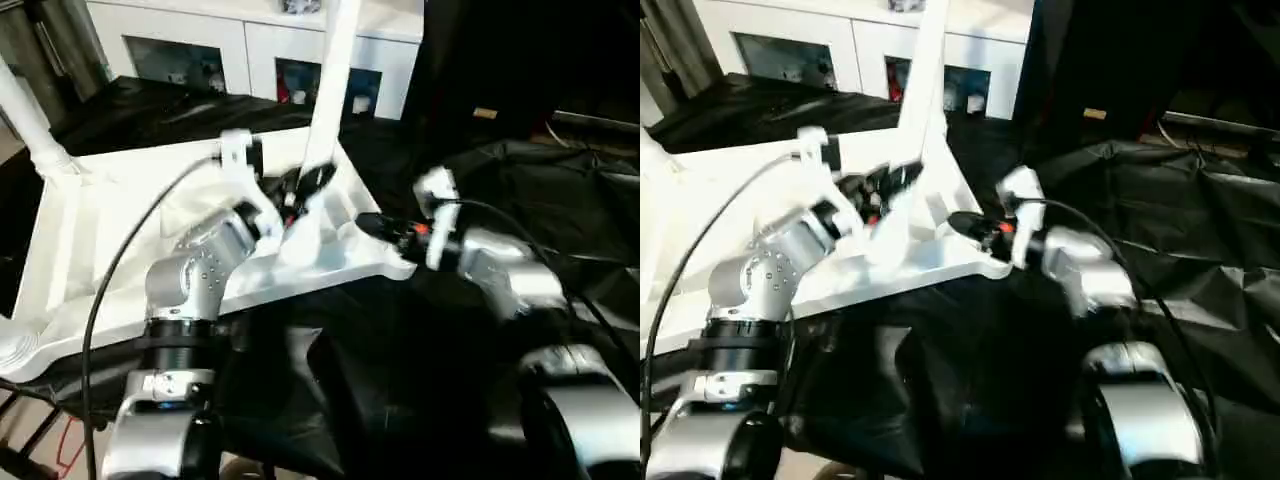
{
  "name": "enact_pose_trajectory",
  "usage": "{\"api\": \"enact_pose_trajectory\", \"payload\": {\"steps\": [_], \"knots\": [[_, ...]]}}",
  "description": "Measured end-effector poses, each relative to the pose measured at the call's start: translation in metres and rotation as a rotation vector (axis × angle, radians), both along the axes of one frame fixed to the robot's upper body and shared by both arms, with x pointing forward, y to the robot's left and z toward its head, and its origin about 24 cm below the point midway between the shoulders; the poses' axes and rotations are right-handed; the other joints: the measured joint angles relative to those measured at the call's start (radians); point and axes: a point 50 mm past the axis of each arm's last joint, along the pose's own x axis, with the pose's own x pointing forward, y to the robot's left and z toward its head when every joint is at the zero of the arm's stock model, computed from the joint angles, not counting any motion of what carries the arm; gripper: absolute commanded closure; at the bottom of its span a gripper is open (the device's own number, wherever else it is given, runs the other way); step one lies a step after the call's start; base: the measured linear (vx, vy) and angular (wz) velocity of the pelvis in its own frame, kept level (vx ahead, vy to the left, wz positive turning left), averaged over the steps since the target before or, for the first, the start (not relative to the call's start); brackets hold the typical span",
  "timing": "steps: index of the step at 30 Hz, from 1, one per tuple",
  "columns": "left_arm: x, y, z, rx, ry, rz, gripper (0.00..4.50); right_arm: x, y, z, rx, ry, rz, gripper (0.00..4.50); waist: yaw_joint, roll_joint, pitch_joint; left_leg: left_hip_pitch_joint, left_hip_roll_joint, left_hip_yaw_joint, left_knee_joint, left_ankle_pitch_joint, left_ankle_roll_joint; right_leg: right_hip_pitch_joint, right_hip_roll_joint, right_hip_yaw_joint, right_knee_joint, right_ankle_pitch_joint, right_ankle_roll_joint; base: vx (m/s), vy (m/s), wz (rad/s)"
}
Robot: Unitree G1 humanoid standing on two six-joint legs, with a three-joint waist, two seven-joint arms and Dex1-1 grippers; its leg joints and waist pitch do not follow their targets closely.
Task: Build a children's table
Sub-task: Insert table leg to table base
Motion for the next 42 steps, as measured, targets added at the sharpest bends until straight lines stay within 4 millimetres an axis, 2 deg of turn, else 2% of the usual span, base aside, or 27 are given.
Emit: {"api": "enact_pose_trajectory", "payload": {"steps": [6, 11, 16, 17, 26, 35, 37, 41, 42], "knots": [[-0.005, -0.013, 0.011, -0.088, -0.043, -0.033, 2.53, -0.019, 0.009, 0.012, 0.108, 0.019, 0.142, 3.43, -0.002, 0.0, 0.0, 0.001, 0.001, 0.0, 0.0, 0.001, 0.0, -0.001, 0.0, 0.0, 0.003, 0.0, 0.0, 0.0, 0.0, 0.0], [-0.009, -0.013, 0.012, -0.116, -0.069, -0.026, 2.53, -0.023, 0.013, 0.023, 0.165, 0.036, 0.199, 2.99, -0.001, 0.0, 0.0, 0.001, 0.001, 0.0, 0.0, 0.003, -0.001, 0.0, 0.0, 0.0, 0.004, 0.001, 0.001, 0.0, 0.0, 0.0], [-0.012, -0.016, 0.01, -0.142, -0.064, -0.051, 2.53, -0.024, 0.017, 0.031, 0.185, 0.029, 0.23, 2.75, 0.002, -0.001, 0.0, 0.001, 0.001, 0.0, 0.002, 0.003, -0.001, 0.0, 0.0, 0.0, 0.004, 0.001, 0.002, 0.0, 0.0, 0.0], [-0.012, -0.017, 0.009, -0.144, -0.062, -0.057, 2.53, -0.024, 0.017, 0.031, 0.185, 0.028, 0.225, 2.57, 0.002, -0.001, 0.0, 0.001, 0.001, 0.0, 0.002, 0.003, -0.001, 0.0, 0.0, 0.0, 0.004, 0.002, 0.002, 0.0, 0.0, 0.0], [-0.016, -0.015, 0.005, -0.154, -0.06, -0.059, 2.53, -0.018, 0.023, 0.038, 0.149, 0.009, 0.218, 2.55, -0.001, -0.001, 0.0, 0.001, 0.001, 0.0, 0.004, 0.005, 0.0, 0.0, 0.0, 0.0, 0.006, 0.003, 0.003, 0.0, 0.0, 0.0], [-0.024, -0.009, 0.006, -0.212, -0.079, -0.092, 2.53, -0.019, 0.03, 0.038, 0.272, 0.081, 0.257, 2.55, 0.002, -0.001, 0.0, 0.001, 0.001, 0.0, 0.005, 0.005, 0.0, 0.0, 0.0, 0.0, 0.007, 0.004, 0.003, 0.0, 0.0, 0.0], [-0.025, -0.01, 0.006, -0.226, -0.078, -0.112, 2.53, -0.02, 0.029, 0.037, 0.287, 0.103, 0.273, 2.25, 0.003, -0.001, 0.0, 0.001, 0.001, 0.0, 0.006, 0.005, 0.0, 0.001, 0.0, 0.0, 0.007, 0.005, 0.002, 0.0, 0.0, 0.0], [-0.028, -0.014, 0.007, -0.241, -0.078, -0.163, 2.53, -0.02, 0.031, 0.04, 0.283, 0.103, 0.301, 1.99, 0.001, -0.001, 0.0, 0.001, 0.001, 0.0, 0.006, 0.006, -0.003, 0.001, 0.0, 0.0, 0.007, 0.008, 0.002, 0.0, 0.0, 0.0], [-0.029, -0.014, 0.006, -0.244, -0.076, -0.174, 2.53, -0.019, 0.032, 0.041, 0.281, 0.101, 0.304, 1.77, 0.001, -0.001, 0.0, 0.001, 0.001, 0.0, 0.006, 0.006, -0.003, 0.001, 0.0, 0.0, 0.007, 0.008, 0.002, 0.0, 0.0, 0.0]]}}
